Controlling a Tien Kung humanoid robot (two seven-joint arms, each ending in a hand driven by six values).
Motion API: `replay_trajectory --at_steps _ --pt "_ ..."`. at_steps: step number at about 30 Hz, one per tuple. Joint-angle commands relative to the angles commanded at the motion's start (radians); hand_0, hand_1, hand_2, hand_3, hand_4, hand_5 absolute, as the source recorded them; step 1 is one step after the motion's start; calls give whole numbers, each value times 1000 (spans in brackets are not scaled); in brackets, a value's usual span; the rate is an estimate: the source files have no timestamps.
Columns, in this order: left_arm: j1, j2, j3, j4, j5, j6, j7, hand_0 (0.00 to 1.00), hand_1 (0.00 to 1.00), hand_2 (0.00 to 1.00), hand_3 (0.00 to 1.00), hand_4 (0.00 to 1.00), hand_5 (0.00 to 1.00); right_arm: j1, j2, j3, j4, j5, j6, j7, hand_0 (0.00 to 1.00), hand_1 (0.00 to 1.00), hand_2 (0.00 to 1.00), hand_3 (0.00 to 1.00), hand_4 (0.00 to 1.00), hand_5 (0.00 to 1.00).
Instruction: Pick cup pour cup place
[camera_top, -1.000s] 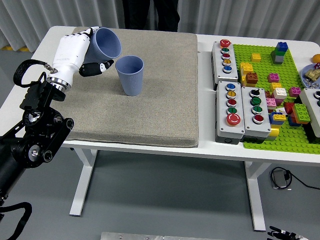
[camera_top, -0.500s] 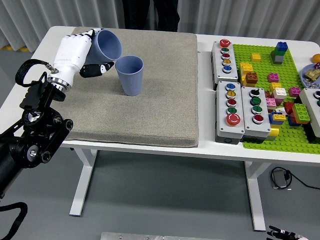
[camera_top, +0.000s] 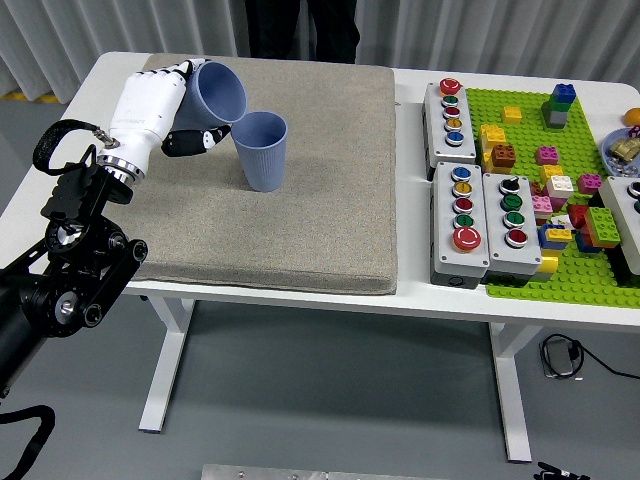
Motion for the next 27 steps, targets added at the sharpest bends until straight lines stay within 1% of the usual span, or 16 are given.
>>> replay_trajectory --at_steps 9,18,24,27 --pt "-5 6 13 0 0 1 6 520 557 622 837 655 103 0 1 7 0 -3 -7 -17 659 657 677 648 475 142" --pt "-15 13 21 0 0 5 12 522 558 622 837 654 102 4 1 11 0 -7 -5 -15 658 655 678 648 456 126" --pt "-23 32 63 9 0 15 27 522 558 621 837 654 101 8 0 14 0 -11 -4 -14 658 654 678 647 452 125" --pt "-24 36 78 13 0 21 35 522 558 621 837 654 101 9 -1 12 0 -6 -4 -13 658 654 678 647 452 125"
